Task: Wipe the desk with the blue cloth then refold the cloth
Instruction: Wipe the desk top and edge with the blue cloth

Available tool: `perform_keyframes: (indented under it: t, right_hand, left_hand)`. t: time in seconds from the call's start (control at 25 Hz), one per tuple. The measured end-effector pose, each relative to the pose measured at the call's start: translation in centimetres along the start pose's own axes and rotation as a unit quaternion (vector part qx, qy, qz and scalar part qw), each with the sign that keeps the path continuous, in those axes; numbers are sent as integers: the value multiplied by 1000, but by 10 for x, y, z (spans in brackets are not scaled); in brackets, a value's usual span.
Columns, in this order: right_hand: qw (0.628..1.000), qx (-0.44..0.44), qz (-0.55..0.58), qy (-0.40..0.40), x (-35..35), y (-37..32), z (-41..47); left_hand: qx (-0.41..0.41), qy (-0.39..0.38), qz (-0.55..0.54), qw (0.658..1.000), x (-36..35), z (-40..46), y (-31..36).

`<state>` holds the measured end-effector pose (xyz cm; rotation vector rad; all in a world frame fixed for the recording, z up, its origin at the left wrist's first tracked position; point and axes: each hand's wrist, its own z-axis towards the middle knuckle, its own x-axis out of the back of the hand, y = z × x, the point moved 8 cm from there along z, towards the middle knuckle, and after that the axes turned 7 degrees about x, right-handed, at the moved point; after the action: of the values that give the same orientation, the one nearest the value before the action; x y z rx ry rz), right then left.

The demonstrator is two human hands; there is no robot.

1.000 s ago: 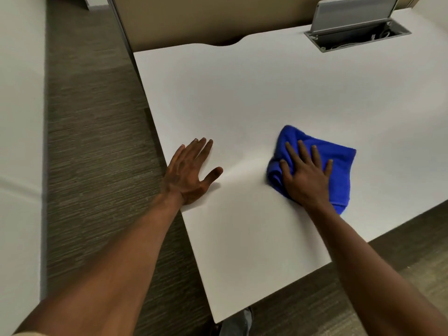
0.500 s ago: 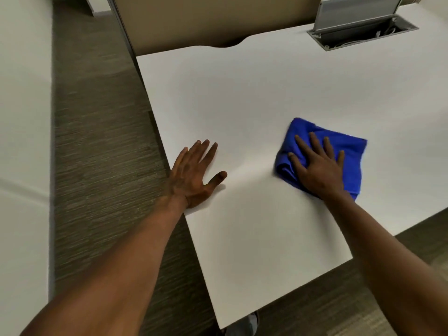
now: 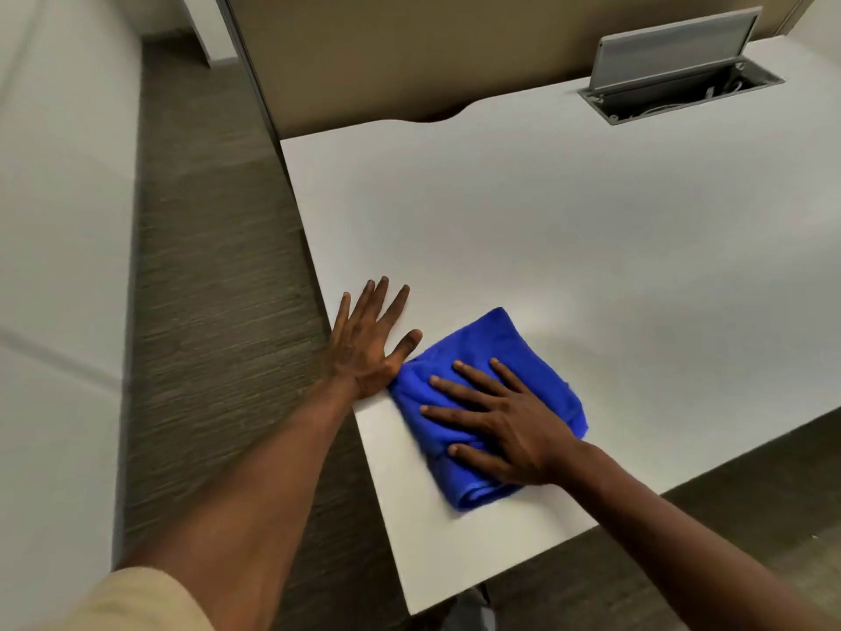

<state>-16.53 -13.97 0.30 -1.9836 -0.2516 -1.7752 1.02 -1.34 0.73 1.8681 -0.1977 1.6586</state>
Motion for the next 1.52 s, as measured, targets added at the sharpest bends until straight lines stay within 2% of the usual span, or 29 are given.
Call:
perform_keyframes:
  t: [0.04, 0.08, 0.16, 0.24, 0.28, 0.36, 0.48, 0.56, 0.6, 0.64, 0.68, 0.72, 0.8, 0.84, 0.92, 1.0, 1.12, 1.2, 1.28, 1.36, 1.52]
  right_hand:
    - [998, -65, -3, 12, 6, 31, -16]
    - [985, -172, 0, 34, 15, 67, -33]
    - [922, -379, 29, 71, 25, 115, -58]
    - [873, -475, 54, 101, 23, 109, -46]
    - [867, -483, 60, 107, 18, 91, -32]
    - [893, -434, 48, 108, 7, 40, 2]
    - [961, -263, 30, 83, -14, -37, 32]
    - [989, -132, 31, 57, -13, -44, 26]
    - [993, -102, 33, 50, -7, -25, 17]
    - [992, -114, 27, 47, 0, 4, 6]
    - [984, -168, 16, 51, 8, 42, -8]
    - [966, -251, 12, 64, 18, 82, -25]
    - [906, -411, 32, 94, 32, 140, -53]
    - [879, -463, 45, 105, 34, 152, -57]
    - [849, -512, 71, 114, 33, 148, -51]
    - [855, -500, 72, 116, 28, 120, -48]
    - [909, -403, 13, 104, 7, 50, -67]
    - [948, -307, -15, 85, -8, 13, -89]
    - [982, -185, -16, 45, -11, 14, -96]
    - [993, -121, -1, 13, -2, 36, -83]
    - [979, -202, -7, 2, 18, 106, -9]
  left_hand:
    - [2, -3, 5, 1000, -1, 0, 0]
    - [4, -8, 11, 1000, -3, 0, 0]
    - [10, -14, 21, 1000, -4, -1, -2]
    - [10, -13, 19, 1000, -4, 0, -2]
    - [9, -12, 13, 1000, -4, -1, -2]
    - [7, -2, 8, 1000, -3, 0, -1]
    - [5, 13, 1, 1000, 1, 0, -1]
    - [4, 3, 7, 1000, 1, 1, 2]
    - [5, 0, 18, 1000, 0, 1, 3]
    - [6, -4, 33, 999, 0, 0, 3]
    - [9, -9, 44, 999, -1, 0, 2]
    - [12, -15, 51, 999, -3, 0, 0]
    - [12, -18, 54, 998, -6, 1, -2]
    - [9, -15, 52, 999, -7, 2, -3]
    - [4, -11, 41, 999, -8, 2, -4]
    - [3, -7, 35, 999, -9, 1, -4]
    - [-2, 5, 25, 1000, -7, 2, -4]
    - [-1, 5, 29, 1000, -9, 3, -4]
    - [3, 0, 44, 999, -11, 3, -5]
    - [4, -1, 59, 998, -11, 3, -5]
    - [4, -1, 51, 999, -10, 3, -5]
